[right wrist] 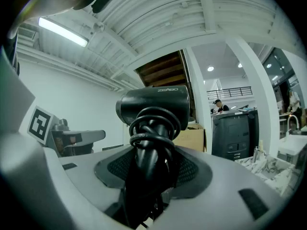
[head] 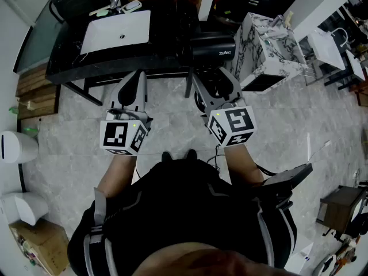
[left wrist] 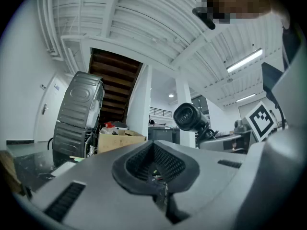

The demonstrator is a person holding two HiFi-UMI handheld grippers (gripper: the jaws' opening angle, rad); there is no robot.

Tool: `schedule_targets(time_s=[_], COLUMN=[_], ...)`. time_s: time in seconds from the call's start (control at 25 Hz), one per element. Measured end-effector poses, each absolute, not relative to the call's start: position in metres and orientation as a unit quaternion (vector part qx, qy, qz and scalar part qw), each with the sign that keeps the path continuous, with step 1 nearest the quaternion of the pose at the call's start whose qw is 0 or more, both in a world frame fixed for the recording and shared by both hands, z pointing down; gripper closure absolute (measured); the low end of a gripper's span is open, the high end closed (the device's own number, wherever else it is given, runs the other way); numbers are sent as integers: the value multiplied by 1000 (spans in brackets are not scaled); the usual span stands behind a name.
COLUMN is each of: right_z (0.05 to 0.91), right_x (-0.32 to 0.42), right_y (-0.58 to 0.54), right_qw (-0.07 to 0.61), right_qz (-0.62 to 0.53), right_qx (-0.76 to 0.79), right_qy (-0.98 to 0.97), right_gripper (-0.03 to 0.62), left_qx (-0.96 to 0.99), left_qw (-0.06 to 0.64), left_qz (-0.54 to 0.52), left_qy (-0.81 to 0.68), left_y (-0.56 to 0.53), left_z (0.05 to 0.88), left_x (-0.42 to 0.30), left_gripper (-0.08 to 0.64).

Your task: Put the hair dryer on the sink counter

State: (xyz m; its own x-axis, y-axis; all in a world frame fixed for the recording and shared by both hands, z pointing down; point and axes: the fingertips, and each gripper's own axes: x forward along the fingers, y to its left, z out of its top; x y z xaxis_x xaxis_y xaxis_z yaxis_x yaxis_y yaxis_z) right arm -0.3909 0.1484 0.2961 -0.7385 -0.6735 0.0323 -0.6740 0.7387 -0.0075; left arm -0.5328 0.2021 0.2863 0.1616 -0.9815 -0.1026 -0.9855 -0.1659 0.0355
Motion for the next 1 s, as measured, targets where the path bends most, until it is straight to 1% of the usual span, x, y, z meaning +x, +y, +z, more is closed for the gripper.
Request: schedule_targets(time_s=[0.68, 1.0], right_z=[287, 280], right_x=[-390, -393], right_y=[160, 174], right_qw=[10, -5], right_qz=[6, -4], right_qx=[363, 361], right_qy=[-932, -933], right_gripper=[364, 364], left_qx=[-773, -785], left_qw=[27, 29], left_qz=[51, 50], left_qy=[632, 617], left_y=[211, 217], left_z=[277, 278], left_x=[-523, -519], left_gripper=[558, 558])
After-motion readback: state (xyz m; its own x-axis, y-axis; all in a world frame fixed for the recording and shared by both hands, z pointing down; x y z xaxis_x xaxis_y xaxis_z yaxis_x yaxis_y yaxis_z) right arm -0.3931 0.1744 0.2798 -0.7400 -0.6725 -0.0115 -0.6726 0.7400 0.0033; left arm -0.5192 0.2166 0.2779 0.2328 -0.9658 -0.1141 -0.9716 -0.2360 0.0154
